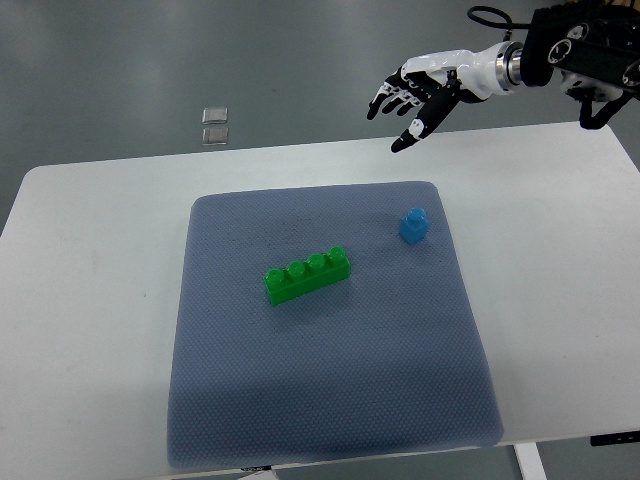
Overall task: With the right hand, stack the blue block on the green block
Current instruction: 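Move the right hand over the small blue block and lower it, then close the right hand fingers around the blue block and lift it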
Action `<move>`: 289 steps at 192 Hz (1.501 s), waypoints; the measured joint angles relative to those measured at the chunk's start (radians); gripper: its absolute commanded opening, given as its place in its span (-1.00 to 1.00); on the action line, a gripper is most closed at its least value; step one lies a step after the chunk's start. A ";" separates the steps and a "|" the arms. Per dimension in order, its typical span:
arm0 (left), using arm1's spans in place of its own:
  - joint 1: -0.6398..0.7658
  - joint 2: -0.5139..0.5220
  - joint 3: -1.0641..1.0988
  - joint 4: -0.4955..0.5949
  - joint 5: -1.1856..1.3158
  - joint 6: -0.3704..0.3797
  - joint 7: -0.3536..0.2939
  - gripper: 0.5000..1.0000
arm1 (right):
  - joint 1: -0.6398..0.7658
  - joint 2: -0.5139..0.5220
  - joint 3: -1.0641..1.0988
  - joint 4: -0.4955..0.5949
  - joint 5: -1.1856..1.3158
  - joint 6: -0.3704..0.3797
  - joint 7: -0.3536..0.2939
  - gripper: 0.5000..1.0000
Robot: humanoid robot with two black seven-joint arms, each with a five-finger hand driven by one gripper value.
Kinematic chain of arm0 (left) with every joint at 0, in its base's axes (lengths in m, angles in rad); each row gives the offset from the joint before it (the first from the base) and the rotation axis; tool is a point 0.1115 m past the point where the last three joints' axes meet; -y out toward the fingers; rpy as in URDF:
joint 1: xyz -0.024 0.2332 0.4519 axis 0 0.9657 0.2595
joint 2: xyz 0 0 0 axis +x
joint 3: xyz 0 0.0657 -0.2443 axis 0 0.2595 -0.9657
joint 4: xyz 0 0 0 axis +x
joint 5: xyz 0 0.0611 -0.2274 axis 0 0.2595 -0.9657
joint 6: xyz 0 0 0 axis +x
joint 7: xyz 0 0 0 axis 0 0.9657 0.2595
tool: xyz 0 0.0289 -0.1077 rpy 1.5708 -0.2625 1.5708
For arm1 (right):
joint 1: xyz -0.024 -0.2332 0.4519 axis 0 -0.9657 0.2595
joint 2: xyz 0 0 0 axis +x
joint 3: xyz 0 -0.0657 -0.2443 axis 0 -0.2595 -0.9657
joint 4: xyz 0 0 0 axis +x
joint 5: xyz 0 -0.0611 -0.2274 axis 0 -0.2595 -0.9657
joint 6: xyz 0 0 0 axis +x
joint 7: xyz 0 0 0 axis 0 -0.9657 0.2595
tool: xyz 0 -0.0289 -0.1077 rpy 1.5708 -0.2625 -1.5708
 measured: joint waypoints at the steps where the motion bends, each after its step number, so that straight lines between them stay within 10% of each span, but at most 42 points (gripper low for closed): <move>1: 0.000 0.000 0.000 0.000 0.000 0.000 0.000 1.00 | 0.005 0.001 -0.005 0.003 -0.003 0.001 0.000 0.68; 92: 0.000 0.000 0.000 0.000 0.000 0.000 0.000 1.00 | 0.271 0.073 -0.342 0.221 -0.125 0.061 -0.017 0.67; 192: 0.000 0.000 0.000 0.000 0.000 0.000 0.000 1.00 | 0.066 0.155 -0.333 0.206 -0.017 -0.298 -0.089 0.64; 289: 0.000 0.000 0.000 0.000 0.000 0.000 0.000 1.00 | -0.093 0.166 -0.283 0.168 -0.018 -0.449 -0.138 0.47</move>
